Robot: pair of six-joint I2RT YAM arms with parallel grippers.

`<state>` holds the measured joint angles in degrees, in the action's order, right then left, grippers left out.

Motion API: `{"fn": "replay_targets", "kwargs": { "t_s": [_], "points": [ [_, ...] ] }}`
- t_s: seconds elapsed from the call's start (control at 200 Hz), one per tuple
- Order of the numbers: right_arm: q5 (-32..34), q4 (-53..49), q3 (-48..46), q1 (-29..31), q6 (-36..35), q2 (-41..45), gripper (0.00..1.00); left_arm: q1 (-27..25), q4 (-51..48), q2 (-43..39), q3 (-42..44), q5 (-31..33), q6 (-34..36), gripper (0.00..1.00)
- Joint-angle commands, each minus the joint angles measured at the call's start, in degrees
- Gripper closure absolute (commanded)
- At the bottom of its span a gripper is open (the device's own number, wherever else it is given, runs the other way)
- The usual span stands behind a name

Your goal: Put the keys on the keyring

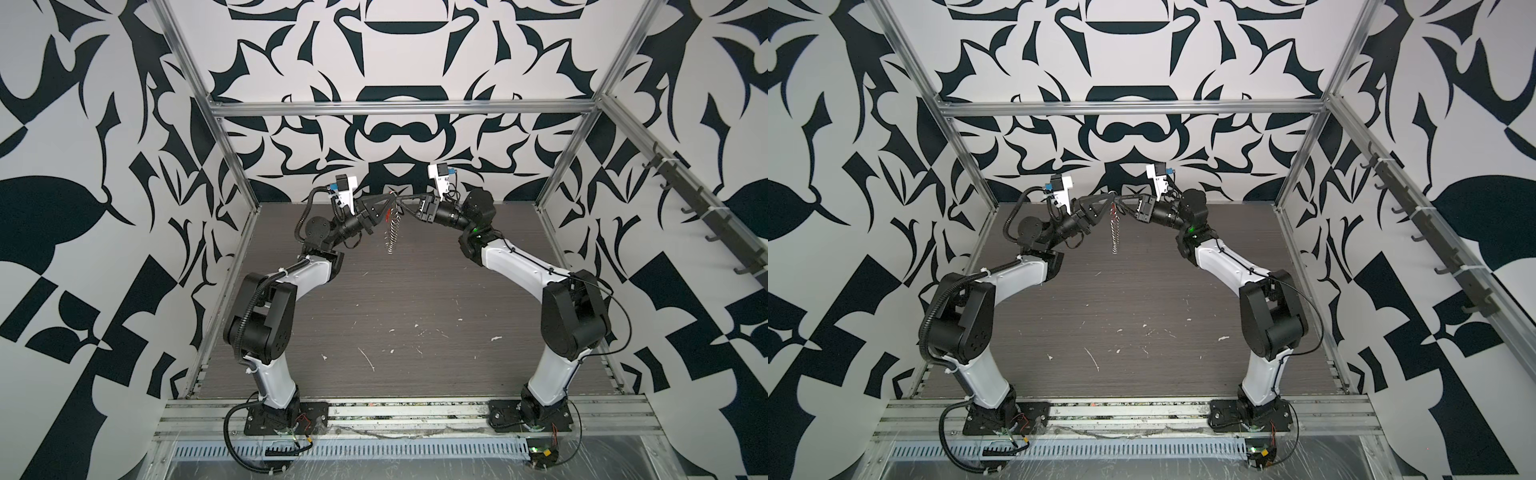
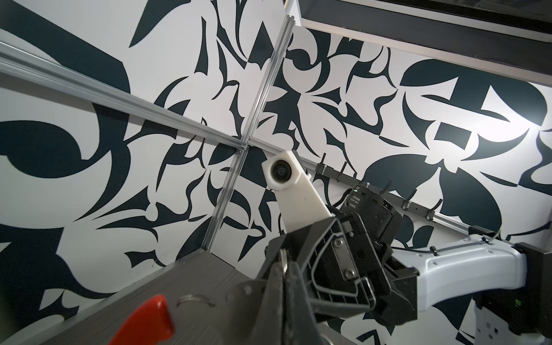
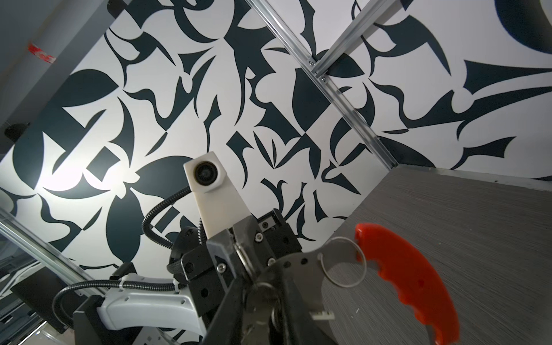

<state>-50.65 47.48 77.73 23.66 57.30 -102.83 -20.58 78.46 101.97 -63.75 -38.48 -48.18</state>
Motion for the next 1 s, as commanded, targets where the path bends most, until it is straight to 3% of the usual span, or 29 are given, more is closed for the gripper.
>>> {"fn": "replay_targets", "kwargs": {
  "t_s": [0.0,0.785,0.995],
  "points": [
    [-1.06,4.91,0.97,-0.02,0.53,1.69,0.78,0.24,4.15,-1.84,-1.72,-0.10,-0.65,1.00],
    [-1.67,10.16,-2.46,-1.51,3.96,2.23,0.79,0.41,4.16,-2.37,-2.52,-0.17,-0.98,1.00],
    [-1.74,13.63,-2.04,-0.94,8.25,-0.41,0.80,0.21,4.08,-2.07,-4.10,0.31,-1.49,1.00]
  ]
}}
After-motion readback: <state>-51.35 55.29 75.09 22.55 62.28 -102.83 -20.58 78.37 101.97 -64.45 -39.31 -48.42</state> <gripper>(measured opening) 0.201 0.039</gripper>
